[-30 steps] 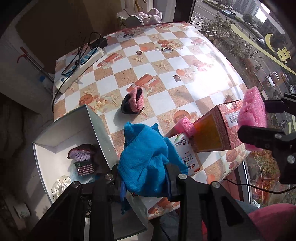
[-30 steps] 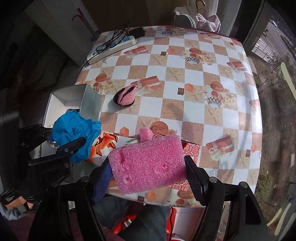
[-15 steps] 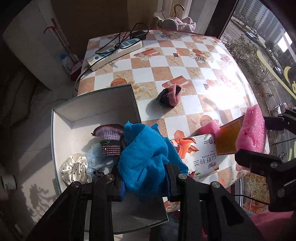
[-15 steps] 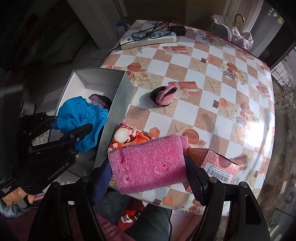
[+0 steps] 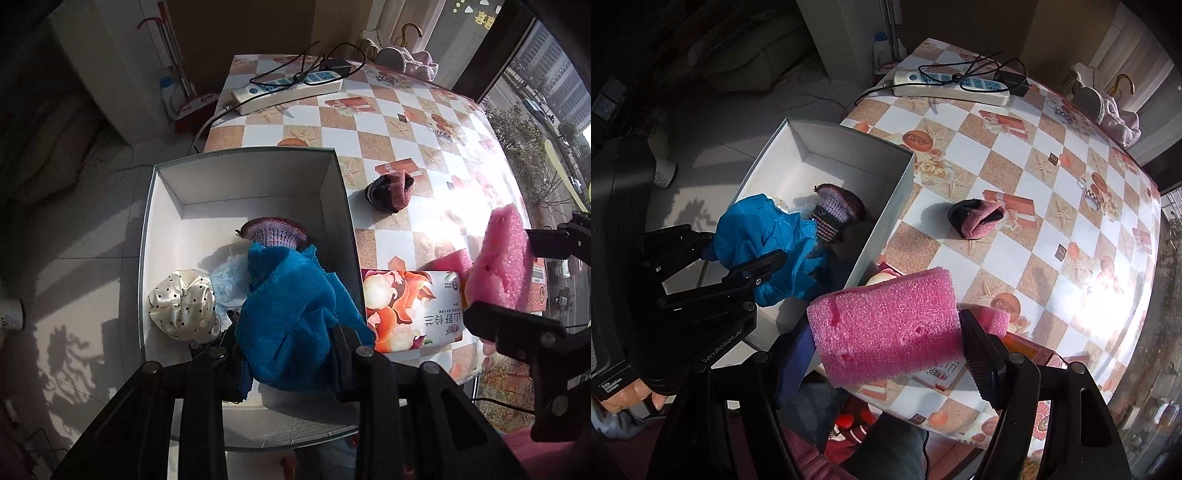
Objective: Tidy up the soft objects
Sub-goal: 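Open left tool to drop the blue cloth while right tool drops the pink sponge into the box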
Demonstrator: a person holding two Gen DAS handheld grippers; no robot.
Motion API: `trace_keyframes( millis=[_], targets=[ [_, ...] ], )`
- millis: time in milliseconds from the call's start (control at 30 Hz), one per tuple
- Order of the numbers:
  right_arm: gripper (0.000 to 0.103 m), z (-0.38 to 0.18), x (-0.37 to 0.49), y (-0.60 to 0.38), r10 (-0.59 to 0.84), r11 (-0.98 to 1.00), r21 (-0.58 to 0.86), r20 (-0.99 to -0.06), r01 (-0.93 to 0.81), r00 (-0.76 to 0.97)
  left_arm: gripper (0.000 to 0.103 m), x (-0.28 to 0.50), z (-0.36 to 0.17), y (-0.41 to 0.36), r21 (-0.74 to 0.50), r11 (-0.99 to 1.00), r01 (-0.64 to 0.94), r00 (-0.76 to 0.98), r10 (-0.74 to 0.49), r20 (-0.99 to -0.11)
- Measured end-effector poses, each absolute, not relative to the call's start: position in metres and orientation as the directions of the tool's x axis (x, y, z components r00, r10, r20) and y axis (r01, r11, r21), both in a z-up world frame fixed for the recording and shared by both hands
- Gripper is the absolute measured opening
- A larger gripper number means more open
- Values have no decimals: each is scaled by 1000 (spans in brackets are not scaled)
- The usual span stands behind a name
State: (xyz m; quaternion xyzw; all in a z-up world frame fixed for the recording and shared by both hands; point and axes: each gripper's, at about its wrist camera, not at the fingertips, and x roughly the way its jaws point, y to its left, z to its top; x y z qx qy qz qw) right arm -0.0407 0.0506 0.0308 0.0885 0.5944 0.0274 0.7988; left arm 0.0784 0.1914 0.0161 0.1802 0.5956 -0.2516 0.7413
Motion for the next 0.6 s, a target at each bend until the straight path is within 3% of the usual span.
trace_keyframes(
  millis=[600],
  targets=[
    [75, 34, -10, 87, 175, 984, 172, -944, -37, 279, 34, 87, -1, 227, -20, 866, 499, 147, -107, -983]
  ],
)
